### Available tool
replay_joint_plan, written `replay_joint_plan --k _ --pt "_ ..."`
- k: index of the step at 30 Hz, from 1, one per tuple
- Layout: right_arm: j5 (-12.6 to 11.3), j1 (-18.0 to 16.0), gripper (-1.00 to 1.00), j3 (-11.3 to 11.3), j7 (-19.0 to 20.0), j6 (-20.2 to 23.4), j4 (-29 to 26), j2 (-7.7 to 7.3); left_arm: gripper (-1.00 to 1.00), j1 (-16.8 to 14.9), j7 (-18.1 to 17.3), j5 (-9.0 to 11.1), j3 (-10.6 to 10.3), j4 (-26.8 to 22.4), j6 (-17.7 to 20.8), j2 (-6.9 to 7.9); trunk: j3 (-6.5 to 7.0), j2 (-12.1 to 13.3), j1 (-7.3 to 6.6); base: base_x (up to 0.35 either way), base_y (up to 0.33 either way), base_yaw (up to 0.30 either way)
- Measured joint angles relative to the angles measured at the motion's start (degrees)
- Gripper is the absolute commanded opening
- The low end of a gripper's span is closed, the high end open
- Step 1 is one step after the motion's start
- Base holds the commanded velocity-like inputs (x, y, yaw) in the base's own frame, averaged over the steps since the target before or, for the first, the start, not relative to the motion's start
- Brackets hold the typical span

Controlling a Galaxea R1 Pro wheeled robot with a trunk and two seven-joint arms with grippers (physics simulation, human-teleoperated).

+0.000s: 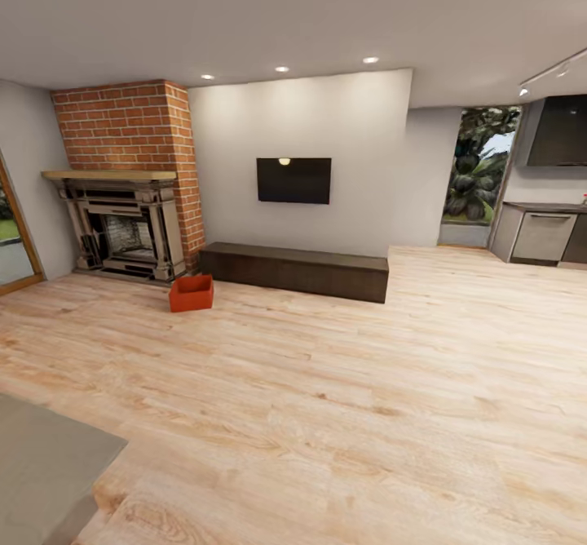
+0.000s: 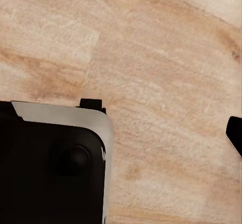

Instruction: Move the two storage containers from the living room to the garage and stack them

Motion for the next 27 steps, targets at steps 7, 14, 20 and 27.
replay_joint_plan --k 7,14,20,27 --pt "-0.1 0.0 1.0 0.0 0.4 0.0 0.0 0.0 1.0 0.0 0.0 0.0 0.0 0.0 0.0 0.0 0.0 0.0 0.0 0.322 0.0 0.0" --pt "-0.1 0.0 1.0 0.0 0.5 0.0 0.0 0.0 1.0 0.0 0.0 0.0 0.0 0.0 0.0 0.0 0.0 0.0 0.0 0.322 0.0 0.0" --pt "-0.1 0.0 1.0 0.0 0.7 0.0 0.0 0.0 1.0 0.0 0.0 0.0 0.0 0.0 0.0 0.0 0.0 0.0 0.0 0.322 0.0 0.0" --pt "-0.1 0.0 1.0 -0.1 0.6 0.0 0.0 0.0 1.0 0.0 0.0 0.0 0.0 0.0 -0.1 0.0 0.0 0.0 0.0 0.322 0.0 0.0"
